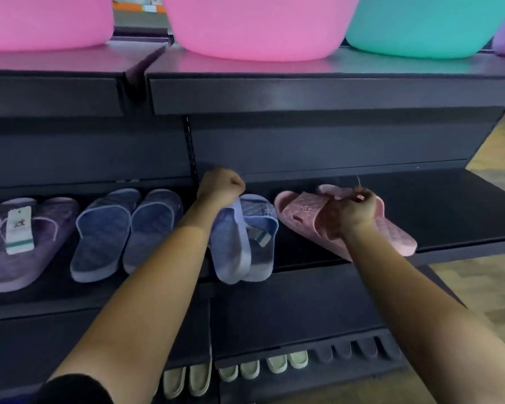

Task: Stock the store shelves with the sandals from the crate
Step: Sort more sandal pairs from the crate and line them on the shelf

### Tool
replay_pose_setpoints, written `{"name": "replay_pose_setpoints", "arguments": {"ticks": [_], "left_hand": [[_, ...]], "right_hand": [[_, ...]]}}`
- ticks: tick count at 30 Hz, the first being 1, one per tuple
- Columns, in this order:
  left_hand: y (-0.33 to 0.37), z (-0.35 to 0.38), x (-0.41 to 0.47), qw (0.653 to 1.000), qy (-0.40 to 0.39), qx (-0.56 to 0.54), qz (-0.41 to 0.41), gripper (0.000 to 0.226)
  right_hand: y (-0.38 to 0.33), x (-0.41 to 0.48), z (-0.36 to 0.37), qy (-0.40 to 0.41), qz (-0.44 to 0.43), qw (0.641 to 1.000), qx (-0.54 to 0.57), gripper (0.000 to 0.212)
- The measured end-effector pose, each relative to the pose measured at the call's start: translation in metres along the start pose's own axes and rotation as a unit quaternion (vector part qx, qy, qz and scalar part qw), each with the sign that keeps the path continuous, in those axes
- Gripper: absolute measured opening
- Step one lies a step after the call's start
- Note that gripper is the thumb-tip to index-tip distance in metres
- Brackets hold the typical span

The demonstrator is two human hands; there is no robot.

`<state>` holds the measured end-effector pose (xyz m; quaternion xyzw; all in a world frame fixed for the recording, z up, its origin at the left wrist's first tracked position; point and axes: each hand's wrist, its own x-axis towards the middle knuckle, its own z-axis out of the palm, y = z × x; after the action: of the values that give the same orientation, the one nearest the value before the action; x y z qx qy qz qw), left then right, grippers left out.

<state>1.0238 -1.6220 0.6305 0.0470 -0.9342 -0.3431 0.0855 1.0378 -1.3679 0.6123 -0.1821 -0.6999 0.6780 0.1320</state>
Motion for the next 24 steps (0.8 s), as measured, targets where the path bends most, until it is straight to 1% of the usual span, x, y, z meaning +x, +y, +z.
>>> {"name": "replay_pose_setpoints", "arguments": {"ticks": [3, 5, 8, 10, 12, 14, 15, 16, 19, 21, 23, 24], "left_hand": [[-0.005, -0.002, -0.012, 0.995, -0.005, -0.096, -0.007, 0.017], [-0.009, -0.004, -0.021, 0.989, -0.005, -0.147, -0.012, 0.021], [-0.012, -0.005, -0.031, 0.987, 0.03, -0.159, -0.006, 0.025], [-0.013, -0.006, -0.036, 0.987, 0.063, -0.143, 0.021, 0.019], [-0.012, -0.007, -0.038, 0.991, 0.075, -0.105, 0.042, 0.01], [-0.014, -0.008, -0.036, 0.994, 0.05, -0.094, 0.037, 0.009], [-0.015, -0.01, -0.036, 0.994, 0.038, -0.097, 0.03, 0.013], [-0.016, -0.011, -0.035, 0.994, 0.027, -0.102, 0.026, 0.018], [-0.025, -0.014, -0.038, 0.991, 0.015, -0.132, 0.028, 0.029], [-0.034, -0.015, -0.046, 0.986, 0.019, -0.158, 0.039, 0.032], [-0.044, -0.015, -0.057, 0.979, 0.026, -0.199, 0.041, 0.032], [-0.049, -0.015, -0.063, 0.975, 0.027, -0.216, 0.037, 0.033]], "right_hand": [[0.015, 0.006, 0.005, -0.012, -0.019, 0.999, -0.034, 0.035], [0.022, 0.01, 0.008, -0.005, -0.036, 0.996, -0.079, 0.041], [0.037, 0.014, 0.013, -0.041, -0.066, 0.989, -0.124, 0.064], [0.033, -0.005, 0.016, -0.046, -0.086, 0.982, -0.159, 0.07], [0.025, -0.026, 0.02, -0.059, -0.13, 0.975, -0.172, 0.062], [0.024, -0.041, 0.024, -0.069, -0.174, 0.967, -0.173, 0.052], [0.026, -0.046, 0.026, -0.069, -0.187, 0.964, -0.174, 0.05], [0.027, -0.048, 0.029, -0.07, -0.2, 0.962, -0.174, 0.049], [0.03, -0.053, 0.034, -0.07, -0.2, 0.952, -0.221, 0.042], [0.032, -0.056, 0.037, -0.062, -0.207, 0.943, -0.253, 0.039], [0.036, -0.06, 0.041, -0.05, -0.235, 0.931, -0.274, 0.033], [0.038, -0.063, 0.044, -0.058, -0.243, 0.929, -0.273, 0.031]]}}
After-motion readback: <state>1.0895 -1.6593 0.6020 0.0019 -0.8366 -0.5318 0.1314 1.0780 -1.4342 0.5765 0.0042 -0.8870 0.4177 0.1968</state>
